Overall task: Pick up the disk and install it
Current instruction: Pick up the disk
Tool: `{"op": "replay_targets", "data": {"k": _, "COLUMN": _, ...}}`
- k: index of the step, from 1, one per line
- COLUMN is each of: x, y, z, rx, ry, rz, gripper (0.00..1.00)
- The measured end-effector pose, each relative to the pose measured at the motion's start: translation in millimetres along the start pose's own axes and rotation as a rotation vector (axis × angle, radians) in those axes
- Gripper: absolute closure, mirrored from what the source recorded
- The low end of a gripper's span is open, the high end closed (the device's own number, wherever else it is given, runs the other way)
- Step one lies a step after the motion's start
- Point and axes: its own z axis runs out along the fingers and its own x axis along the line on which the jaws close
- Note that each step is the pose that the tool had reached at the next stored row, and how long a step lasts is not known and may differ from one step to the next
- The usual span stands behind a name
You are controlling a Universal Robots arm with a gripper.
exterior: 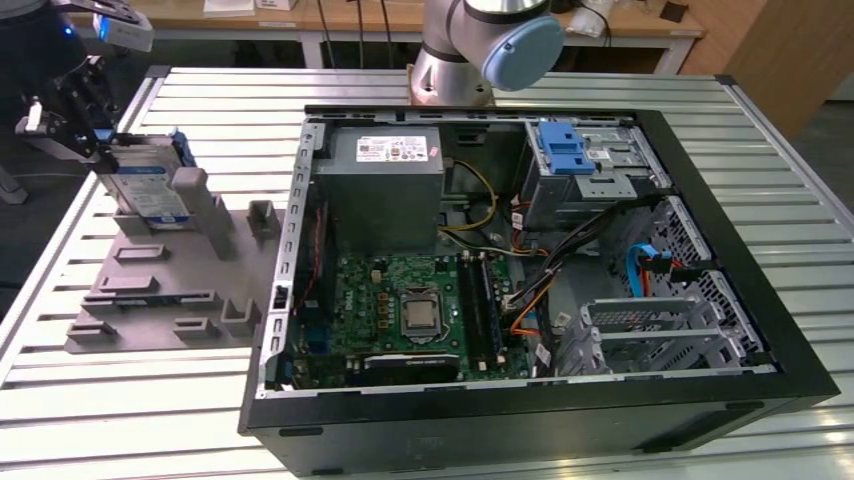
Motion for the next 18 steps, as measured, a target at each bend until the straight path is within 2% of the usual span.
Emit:
{"op": "replay_targets", "data": {"k": 3, "x": 0.0, "y": 0.0, "z": 0.0, "rx": -0.0001, "ry": 0.0000, "rz": 0.000, "gripper": 0.62}}
{"op": "replay_targets", "data": {"k": 4, "x": 0.0, "y": 0.0, "z": 0.0, "rx": 0.0000, "ry": 0.0000, "rz": 0.000, "gripper": 0.56}}
{"op": "replay_targets", "data": {"k": 8, "x": 0.0, "y": 0.0, "z": 0.0, "rx": 0.0000, "ry": 0.0000, "rz": 0.000, "gripper": 0.56}}
{"op": "replay_targets", "data": {"k": 10, "x": 0.0, "y": 0.0, "z": 0.0, "rx": 0.0000, "ry": 0.0000, "rz": 0.000, "gripper": 0.57}}
{"op": "replay_targets", "data": {"k": 11, "x": 0.0, "y": 0.0, "z": 0.0, "rx": 0.0000, "ry": 0.0000, "rz": 0.000, "gripper": 0.64}}
{"op": "replay_targets", "data": {"k": 18, "x": 0.0, "y": 0.0, "z": 0.0, "rx": 0.0001, "ry": 0.0000, "rz": -0.001, "gripper": 0.64}}
